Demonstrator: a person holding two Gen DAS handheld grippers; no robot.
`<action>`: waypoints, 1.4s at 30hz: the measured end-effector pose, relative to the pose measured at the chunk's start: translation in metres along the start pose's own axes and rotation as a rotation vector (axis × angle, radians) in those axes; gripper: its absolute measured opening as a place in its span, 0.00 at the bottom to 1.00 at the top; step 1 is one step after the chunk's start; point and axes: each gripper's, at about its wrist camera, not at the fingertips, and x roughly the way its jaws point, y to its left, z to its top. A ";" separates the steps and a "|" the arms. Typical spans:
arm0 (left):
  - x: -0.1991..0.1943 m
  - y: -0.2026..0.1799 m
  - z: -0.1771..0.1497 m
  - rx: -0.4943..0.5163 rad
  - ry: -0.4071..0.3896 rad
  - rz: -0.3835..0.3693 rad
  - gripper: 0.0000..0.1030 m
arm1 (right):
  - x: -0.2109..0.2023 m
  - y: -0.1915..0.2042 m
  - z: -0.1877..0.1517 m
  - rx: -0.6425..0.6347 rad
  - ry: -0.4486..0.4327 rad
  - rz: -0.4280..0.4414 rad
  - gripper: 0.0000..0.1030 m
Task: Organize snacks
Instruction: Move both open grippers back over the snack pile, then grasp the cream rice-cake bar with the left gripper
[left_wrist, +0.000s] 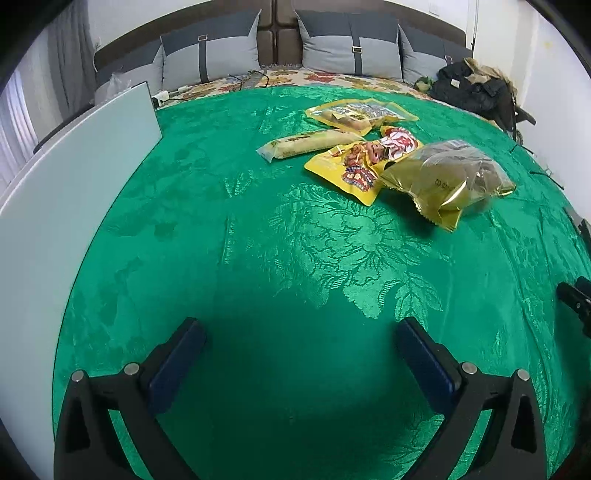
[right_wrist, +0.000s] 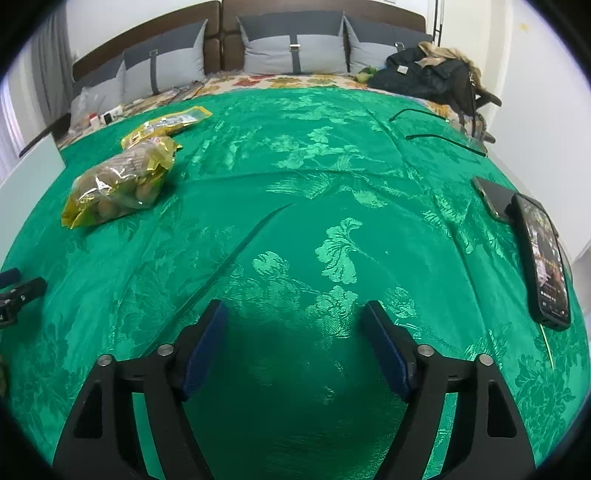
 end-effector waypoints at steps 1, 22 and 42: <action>0.000 0.000 0.000 -0.001 0.000 -0.001 1.00 | 0.000 0.000 0.000 0.001 0.001 0.000 0.80; 0.000 0.000 0.000 -0.001 0.000 -0.004 1.00 | 0.000 0.001 0.000 0.003 0.002 0.000 0.82; 0.014 -0.072 0.083 -0.012 0.009 -0.228 0.99 | 0.000 0.001 0.000 0.003 0.003 0.003 0.83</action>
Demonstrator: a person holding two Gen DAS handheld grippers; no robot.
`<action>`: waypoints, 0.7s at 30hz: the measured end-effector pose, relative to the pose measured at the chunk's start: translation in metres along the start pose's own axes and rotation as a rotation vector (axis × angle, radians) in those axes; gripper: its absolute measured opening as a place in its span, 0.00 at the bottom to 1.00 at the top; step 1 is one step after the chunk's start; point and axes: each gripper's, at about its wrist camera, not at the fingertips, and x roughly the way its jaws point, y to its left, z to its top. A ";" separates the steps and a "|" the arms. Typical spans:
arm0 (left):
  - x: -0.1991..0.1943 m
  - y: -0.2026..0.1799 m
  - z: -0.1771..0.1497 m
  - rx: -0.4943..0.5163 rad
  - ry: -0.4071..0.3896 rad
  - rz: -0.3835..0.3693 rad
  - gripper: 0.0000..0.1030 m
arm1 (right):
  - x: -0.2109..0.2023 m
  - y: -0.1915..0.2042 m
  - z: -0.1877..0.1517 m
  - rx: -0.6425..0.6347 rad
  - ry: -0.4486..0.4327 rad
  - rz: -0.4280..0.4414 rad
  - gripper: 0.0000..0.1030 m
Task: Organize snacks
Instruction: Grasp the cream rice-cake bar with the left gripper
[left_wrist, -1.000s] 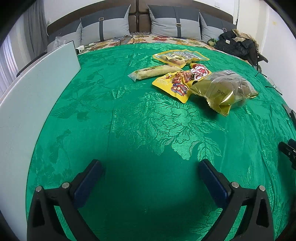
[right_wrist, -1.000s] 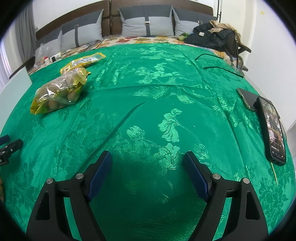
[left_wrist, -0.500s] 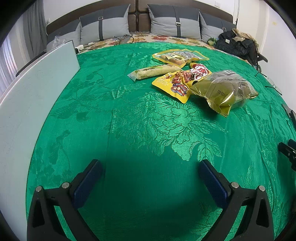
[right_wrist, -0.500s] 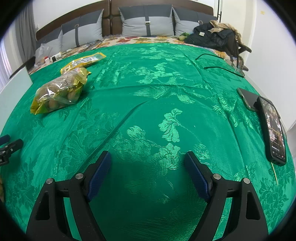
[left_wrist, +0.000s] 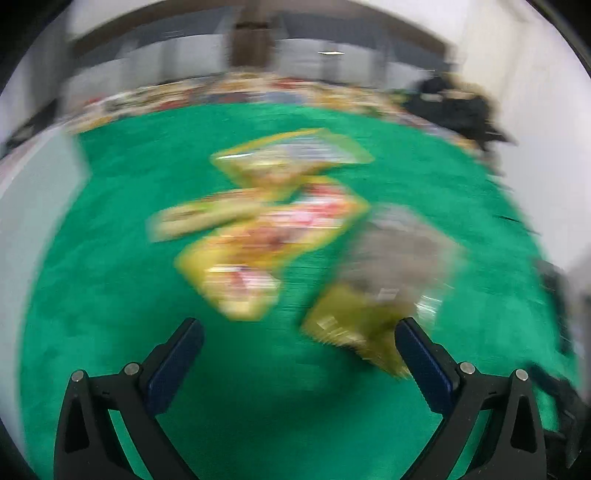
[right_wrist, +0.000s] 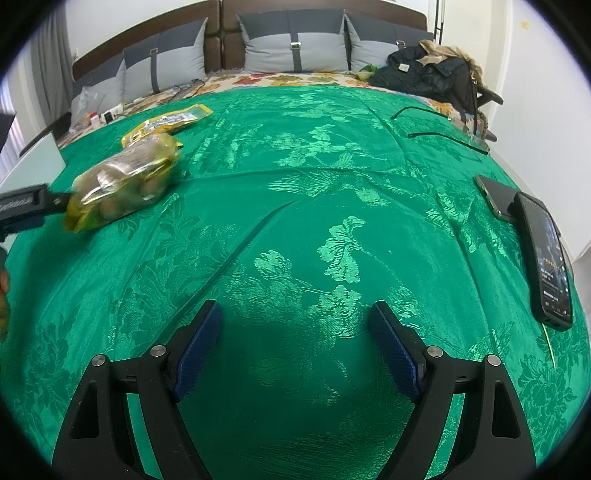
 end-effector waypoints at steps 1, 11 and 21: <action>-0.003 -0.011 -0.002 0.046 0.006 -0.047 0.99 | 0.000 0.000 0.000 0.000 0.000 0.000 0.83; -0.024 0.075 0.033 0.004 0.013 0.080 0.99 | 0.000 0.001 0.000 -0.003 0.002 0.002 0.84; 0.040 0.092 0.088 0.312 0.117 0.186 0.98 | 0.001 0.002 0.000 -0.003 0.002 0.002 0.85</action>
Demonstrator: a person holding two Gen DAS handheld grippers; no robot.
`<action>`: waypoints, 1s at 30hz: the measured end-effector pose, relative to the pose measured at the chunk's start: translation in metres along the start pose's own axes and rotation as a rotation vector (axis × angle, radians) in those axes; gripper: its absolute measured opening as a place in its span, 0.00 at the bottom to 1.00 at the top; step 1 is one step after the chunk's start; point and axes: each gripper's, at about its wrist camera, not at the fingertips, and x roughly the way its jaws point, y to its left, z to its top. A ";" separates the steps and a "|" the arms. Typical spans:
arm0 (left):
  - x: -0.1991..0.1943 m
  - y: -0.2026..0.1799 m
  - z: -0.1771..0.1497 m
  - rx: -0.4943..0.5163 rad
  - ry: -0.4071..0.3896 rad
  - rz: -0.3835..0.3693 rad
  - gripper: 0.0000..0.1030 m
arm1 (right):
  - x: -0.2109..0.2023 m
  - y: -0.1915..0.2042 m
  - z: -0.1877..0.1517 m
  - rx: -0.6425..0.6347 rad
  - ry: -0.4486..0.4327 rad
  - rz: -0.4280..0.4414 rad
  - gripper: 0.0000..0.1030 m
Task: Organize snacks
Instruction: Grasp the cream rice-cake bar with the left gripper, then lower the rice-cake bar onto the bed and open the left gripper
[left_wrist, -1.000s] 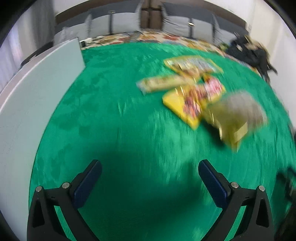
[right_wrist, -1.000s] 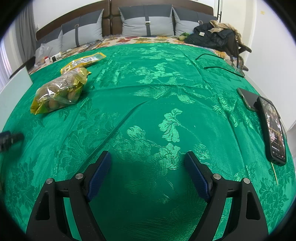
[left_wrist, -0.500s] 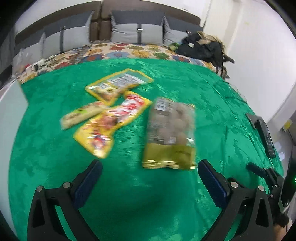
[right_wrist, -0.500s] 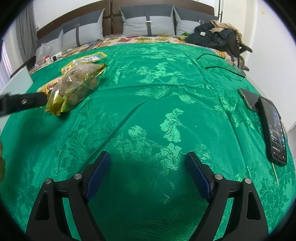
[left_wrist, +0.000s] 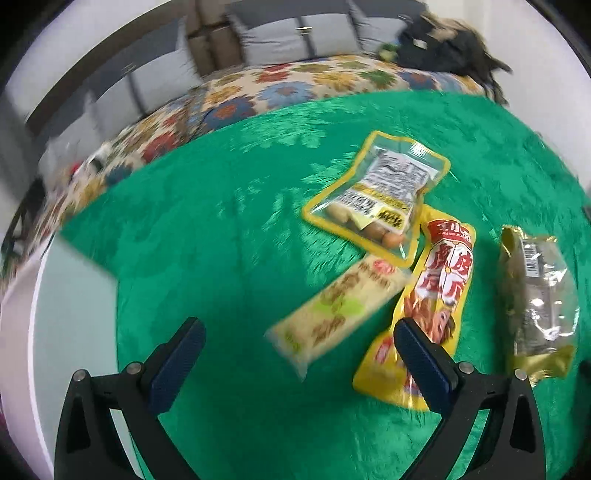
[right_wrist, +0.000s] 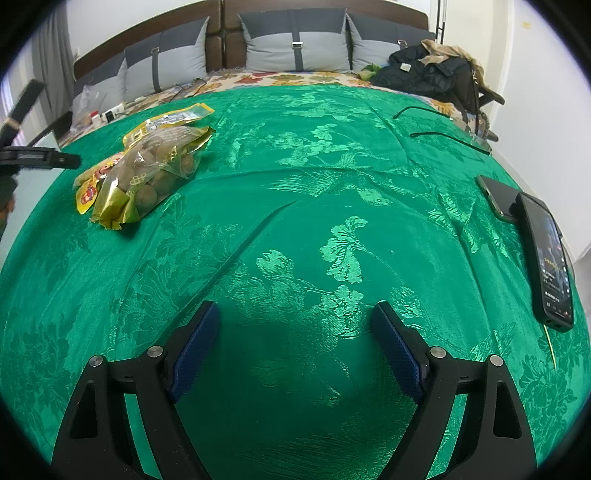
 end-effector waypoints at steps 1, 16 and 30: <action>0.007 -0.003 0.004 0.027 0.010 -0.021 0.98 | 0.000 -0.001 0.000 0.000 0.000 0.000 0.85; 0.029 -0.008 0.007 -0.045 0.036 -0.118 0.24 | 0.000 0.001 0.000 0.000 0.001 0.000 0.87; -0.066 0.008 -0.141 -0.412 0.010 -0.071 0.22 | 0.000 0.000 0.000 0.000 0.001 0.001 0.87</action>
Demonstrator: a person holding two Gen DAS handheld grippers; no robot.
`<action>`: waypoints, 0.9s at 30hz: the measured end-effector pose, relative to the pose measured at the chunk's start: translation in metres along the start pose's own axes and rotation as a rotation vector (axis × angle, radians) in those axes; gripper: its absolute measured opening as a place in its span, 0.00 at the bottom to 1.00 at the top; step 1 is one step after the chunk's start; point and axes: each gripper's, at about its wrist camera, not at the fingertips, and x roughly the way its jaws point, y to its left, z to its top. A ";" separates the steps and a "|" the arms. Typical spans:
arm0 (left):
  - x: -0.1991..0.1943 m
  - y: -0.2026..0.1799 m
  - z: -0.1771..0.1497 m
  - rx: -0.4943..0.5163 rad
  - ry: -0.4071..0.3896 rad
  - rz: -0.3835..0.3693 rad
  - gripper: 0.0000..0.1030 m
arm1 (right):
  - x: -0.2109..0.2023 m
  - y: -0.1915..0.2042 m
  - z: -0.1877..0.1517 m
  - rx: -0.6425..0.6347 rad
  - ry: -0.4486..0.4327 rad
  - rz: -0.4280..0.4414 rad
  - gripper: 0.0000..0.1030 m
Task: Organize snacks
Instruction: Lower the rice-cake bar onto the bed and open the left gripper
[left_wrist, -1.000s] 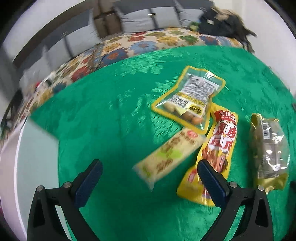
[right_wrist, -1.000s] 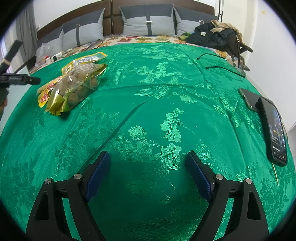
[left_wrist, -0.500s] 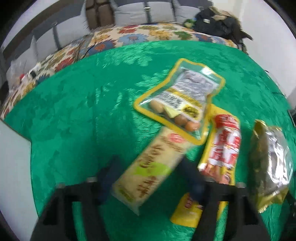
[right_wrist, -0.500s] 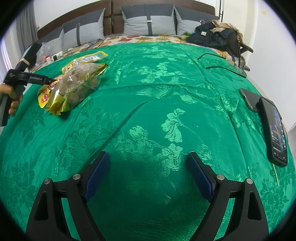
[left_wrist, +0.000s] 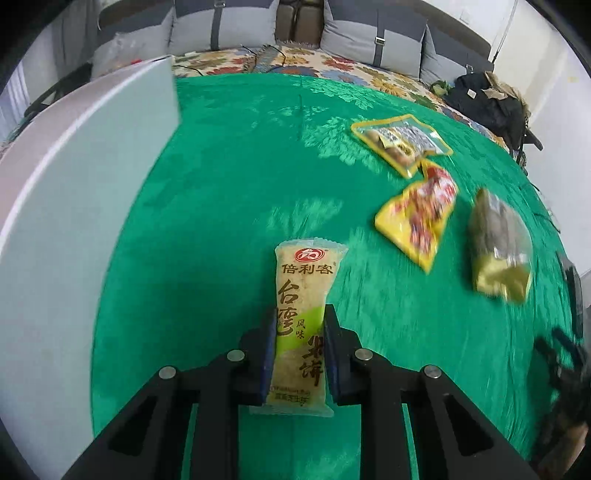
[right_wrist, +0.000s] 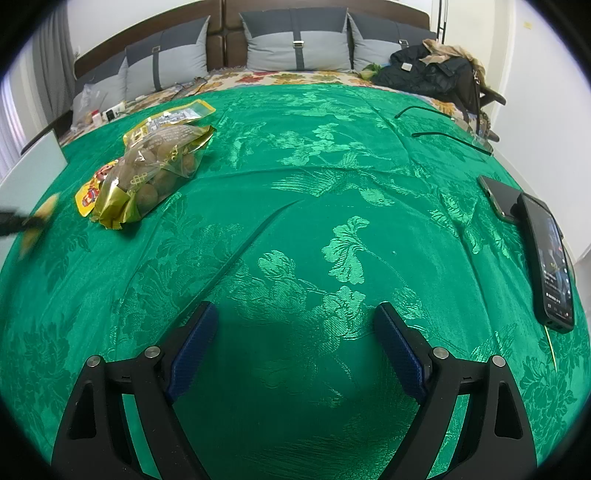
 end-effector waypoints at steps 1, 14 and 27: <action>-0.004 0.002 -0.010 -0.001 -0.011 -0.002 0.23 | 0.000 0.000 0.000 0.000 0.000 0.000 0.87; 0.023 -0.003 -0.021 0.105 -0.094 0.094 0.93 | 0.000 -0.001 0.000 0.000 0.000 0.000 0.87; 0.025 0.002 -0.021 0.081 -0.116 0.101 1.00 | 0.000 -0.001 0.000 0.001 0.000 0.001 0.87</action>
